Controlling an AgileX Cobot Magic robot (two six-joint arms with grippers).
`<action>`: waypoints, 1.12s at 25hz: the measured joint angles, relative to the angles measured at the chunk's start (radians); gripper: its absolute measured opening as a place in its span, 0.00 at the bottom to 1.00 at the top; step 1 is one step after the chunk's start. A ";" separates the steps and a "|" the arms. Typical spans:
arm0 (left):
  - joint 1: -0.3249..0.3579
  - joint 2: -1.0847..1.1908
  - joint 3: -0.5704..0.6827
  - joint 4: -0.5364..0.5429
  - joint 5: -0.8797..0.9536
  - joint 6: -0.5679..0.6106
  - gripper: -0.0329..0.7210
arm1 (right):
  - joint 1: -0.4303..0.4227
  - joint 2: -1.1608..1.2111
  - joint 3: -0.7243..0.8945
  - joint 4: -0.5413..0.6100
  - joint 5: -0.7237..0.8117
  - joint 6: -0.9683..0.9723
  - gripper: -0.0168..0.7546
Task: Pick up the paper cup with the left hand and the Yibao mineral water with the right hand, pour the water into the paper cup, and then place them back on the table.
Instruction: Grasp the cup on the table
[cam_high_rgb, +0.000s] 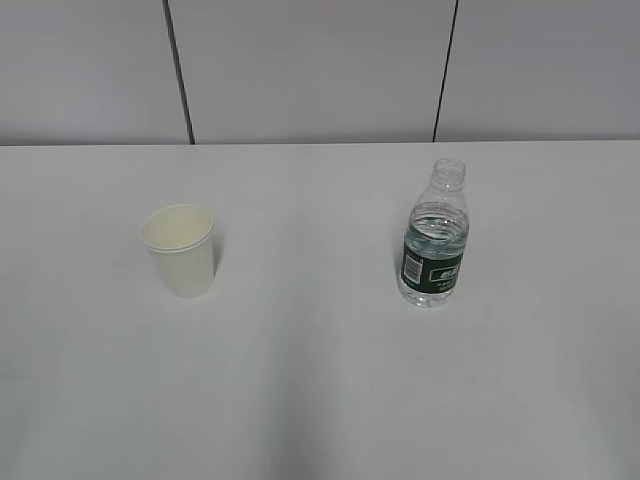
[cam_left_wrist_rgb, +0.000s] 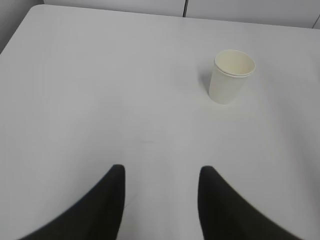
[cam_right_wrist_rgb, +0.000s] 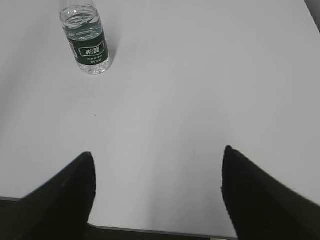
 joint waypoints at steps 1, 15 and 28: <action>0.000 0.000 0.000 0.000 0.000 0.000 0.45 | 0.000 0.000 0.000 0.000 0.000 0.000 0.77; 0.000 0.000 0.000 0.000 0.000 0.000 0.45 | 0.000 0.000 0.000 0.000 0.000 0.000 0.77; 0.000 0.000 0.000 -0.005 0.000 0.000 0.45 | 0.000 0.000 0.000 -0.002 -0.002 0.000 0.77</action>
